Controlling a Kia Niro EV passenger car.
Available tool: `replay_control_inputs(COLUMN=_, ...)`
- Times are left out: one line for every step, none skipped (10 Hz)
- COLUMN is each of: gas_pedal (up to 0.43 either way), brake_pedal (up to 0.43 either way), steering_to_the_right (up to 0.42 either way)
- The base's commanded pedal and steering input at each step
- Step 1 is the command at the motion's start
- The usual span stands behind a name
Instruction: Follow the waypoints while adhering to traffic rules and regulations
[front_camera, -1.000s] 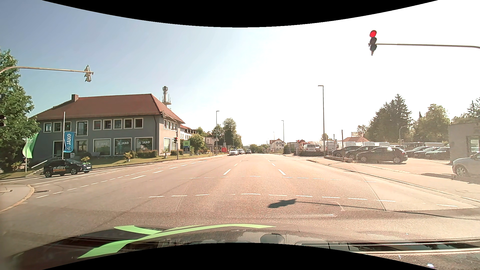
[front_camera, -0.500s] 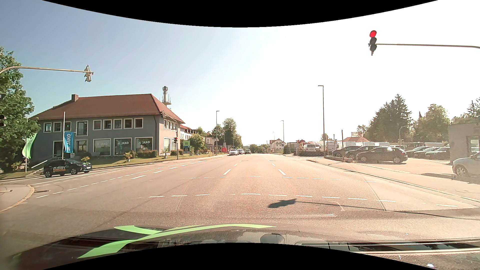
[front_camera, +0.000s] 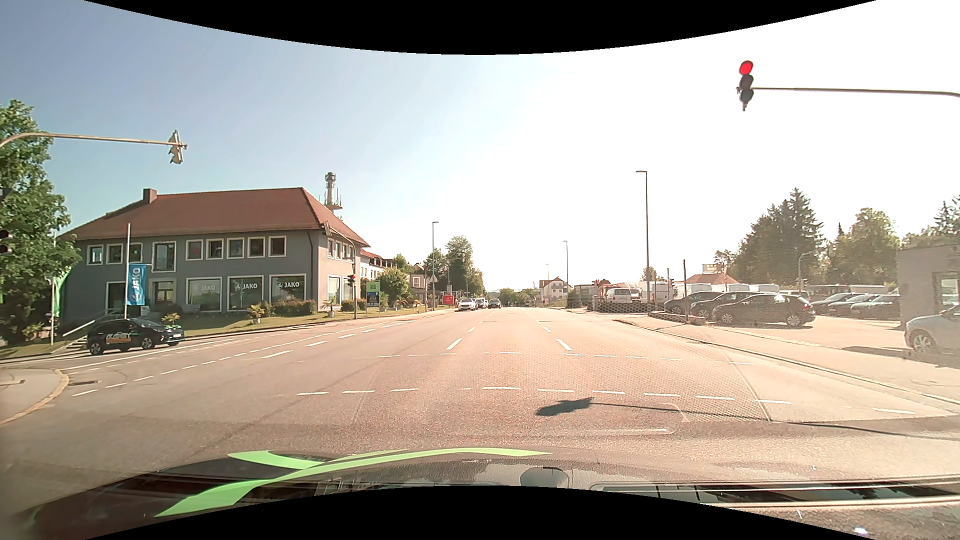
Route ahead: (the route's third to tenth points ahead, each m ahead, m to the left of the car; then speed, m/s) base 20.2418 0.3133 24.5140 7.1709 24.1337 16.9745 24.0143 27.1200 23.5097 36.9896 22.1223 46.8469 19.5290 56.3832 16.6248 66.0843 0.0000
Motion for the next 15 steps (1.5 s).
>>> replay_control_inputs(gas_pedal=0.000, brake_pedal=0.280, steering_to_the_right=-0.011)
replay_control_inputs(gas_pedal=0.000, brake_pedal=0.280, steering_to_the_right=-0.011)
replay_control_inputs(gas_pedal=0.000, brake_pedal=0.280, steering_to_the_right=-0.011)
replay_control_inputs(gas_pedal=0.000, brake_pedal=0.280, steering_to_the_right=-0.011)
replay_control_inputs(gas_pedal=0.000, brake_pedal=0.280, steering_to_the_right=-0.011)
replay_control_inputs(gas_pedal=0.000, brake_pedal=0.280, steering_to_the_right=-0.011)
replay_control_inputs(gas_pedal=0.000, brake_pedal=0.280, steering_to_the_right=-0.011)
replay_control_inputs(gas_pedal=0.000, brake_pedal=0.280, steering_to_the_right=-0.011)
replay_control_inputs(gas_pedal=0.000, brake_pedal=0.274, steering_to_the_right=-0.011)
replay_control_inputs(gas_pedal=0.000, brake_pedal=0.280, steering_to_the_right=-0.011)
replay_control_inputs(gas_pedal=0.000, brake_pedal=0.280, steering_to_the_right=-0.010)
replay_control_inputs(gas_pedal=0.000, brake_pedal=0.280, steering_to_the_right=-0.011)
replay_control_inputs(gas_pedal=0.000, brake_pedal=0.280, steering_to_the_right=-0.011)
replay_control_inputs(gas_pedal=0.000, brake_pedal=0.280, steering_to_the_right=-0.011)
replay_control_inputs(gas_pedal=0.000, brake_pedal=0.280, steering_to_the_right=-0.011)
